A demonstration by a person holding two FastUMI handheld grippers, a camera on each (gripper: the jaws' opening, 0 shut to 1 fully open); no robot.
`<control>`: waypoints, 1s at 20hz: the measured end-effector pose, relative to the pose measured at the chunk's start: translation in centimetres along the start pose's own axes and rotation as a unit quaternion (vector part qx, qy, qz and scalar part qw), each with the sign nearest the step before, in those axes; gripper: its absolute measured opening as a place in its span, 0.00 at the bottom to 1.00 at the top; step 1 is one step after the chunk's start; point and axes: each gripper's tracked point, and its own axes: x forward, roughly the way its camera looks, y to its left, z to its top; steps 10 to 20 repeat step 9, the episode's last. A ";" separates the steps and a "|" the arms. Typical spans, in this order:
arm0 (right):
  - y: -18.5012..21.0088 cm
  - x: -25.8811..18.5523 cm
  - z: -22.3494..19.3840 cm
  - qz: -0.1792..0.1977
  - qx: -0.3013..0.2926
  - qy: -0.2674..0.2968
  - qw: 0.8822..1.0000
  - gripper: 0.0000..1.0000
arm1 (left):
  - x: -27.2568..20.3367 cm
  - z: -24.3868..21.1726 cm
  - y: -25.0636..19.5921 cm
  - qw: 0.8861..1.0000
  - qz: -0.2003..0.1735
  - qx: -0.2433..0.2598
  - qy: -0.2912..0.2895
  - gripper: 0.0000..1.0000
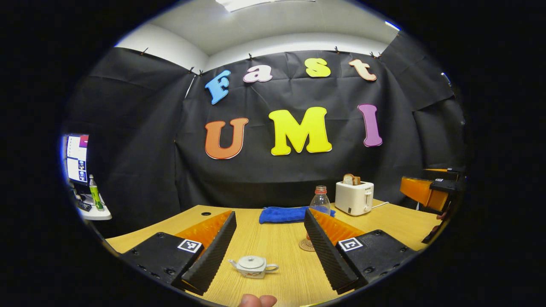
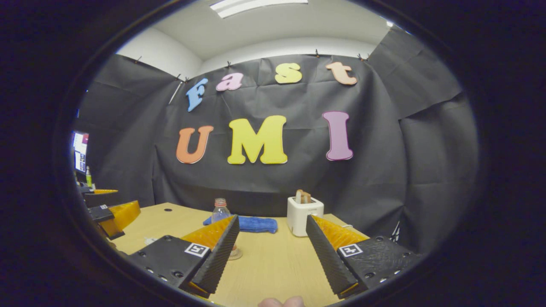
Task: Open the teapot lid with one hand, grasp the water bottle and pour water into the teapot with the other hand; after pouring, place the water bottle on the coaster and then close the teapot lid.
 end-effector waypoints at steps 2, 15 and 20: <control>0.6 -0.1 0.3 0.003 0.000 -0.008 1.000 0.94 | 0.1 -0.4 0.8 1.000 0.006 0.011 0.008 1.00; 1.3 -0.1 -1.3 0.003 0.011 0.007 1.000 0.94 | -0.2 1.0 2.2 1.000 0.011 0.000 -0.005 1.00; 1.3 -0.1 -1.3 0.003 0.011 0.007 1.000 0.94 | -0.2 1.0 2.2 1.000 0.011 0.000 -0.005 1.00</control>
